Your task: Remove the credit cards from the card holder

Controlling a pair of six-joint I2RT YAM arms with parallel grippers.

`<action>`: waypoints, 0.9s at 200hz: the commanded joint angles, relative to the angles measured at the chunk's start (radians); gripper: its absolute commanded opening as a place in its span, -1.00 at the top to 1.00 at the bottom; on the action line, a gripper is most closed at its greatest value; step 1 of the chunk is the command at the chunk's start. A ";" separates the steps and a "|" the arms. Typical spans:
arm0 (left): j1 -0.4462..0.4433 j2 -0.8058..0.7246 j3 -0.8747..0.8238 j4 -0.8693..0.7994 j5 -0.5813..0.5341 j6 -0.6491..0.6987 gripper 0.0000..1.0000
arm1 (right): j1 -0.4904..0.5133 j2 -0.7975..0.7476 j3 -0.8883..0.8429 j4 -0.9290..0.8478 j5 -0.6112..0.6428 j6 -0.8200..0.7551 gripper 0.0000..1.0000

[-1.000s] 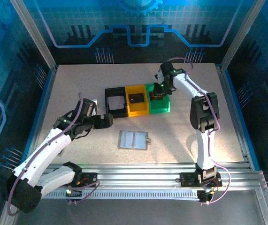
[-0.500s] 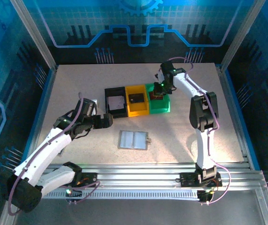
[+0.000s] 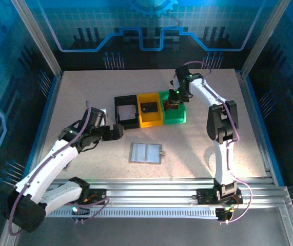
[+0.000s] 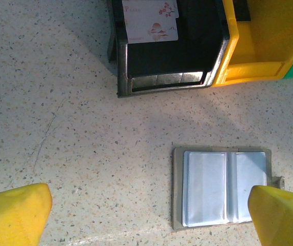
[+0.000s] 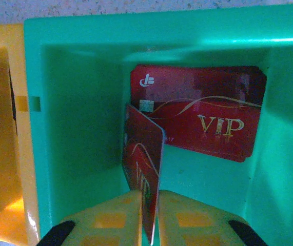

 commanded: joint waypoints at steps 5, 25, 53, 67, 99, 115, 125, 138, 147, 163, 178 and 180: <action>0.010 0.007 0.029 -0.026 -0.012 0.025 -0.98 | -0.012 0.021 0.044 -0.042 0.022 -0.013 0.69; 0.010 0.007 0.030 -0.026 -0.012 0.026 -0.99 | -0.011 0.023 0.053 -0.048 0.033 -0.015 0.68; 0.011 0.008 0.029 -0.026 -0.013 0.026 -0.98 | -0.011 0.023 0.069 -0.057 0.043 -0.015 0.67; 0.010 0.009 0.030 -0.028 -0.012 0.026 -0.98 | -0.012 0.022 0.078 -0.061 0.047 -0.015 0.67; 0.012 0.011 0.031 -0.029 -0.012 0.025 -0.98 | -0.012 0.020 0.099 -0.074 0.057 -0.017 0.66; 0.012 0.011 0.031 -0.029 -0.013 0.026 -0.98 | -0.011 0.012 0.108 -0.083 0.058 -0.013 0.66; 0.012 0.010 0.031 -0.029 -0.012 0.026 -0.98 | -0.009 -0.002 0.107 -0.082 0.057 -0.007 0.65; 0.013 0.011 0.032 -0.029 -0.013 0.027 -0.98 | -0.003 -0.028 0.103 -0.083 0.056 0.004 0.62; 0.013 0.012 0.031 -0.029 -0.012 0.028 -0.98 | 0.004 -0.054 0.092 -0.080 0.060 0.014 0.59; 0.013 0.015 0.031 -0.029 -0.008 0.028 -0.98 | 0.031 -0.121 0.048 -0.060 0.069 0.028 0.52; 0.013 0.023 0.034 -0.033 -0.003 0.027 -0.98 | 0.069 -0.213 -0.044 -0.006 0.085 0.046 0.43; 0.013 0.024 0.034 -0.034 -0.002 0.027 -0.98 | 0.074 -0.225 -0.059 0.002 0.086 0.049 0.42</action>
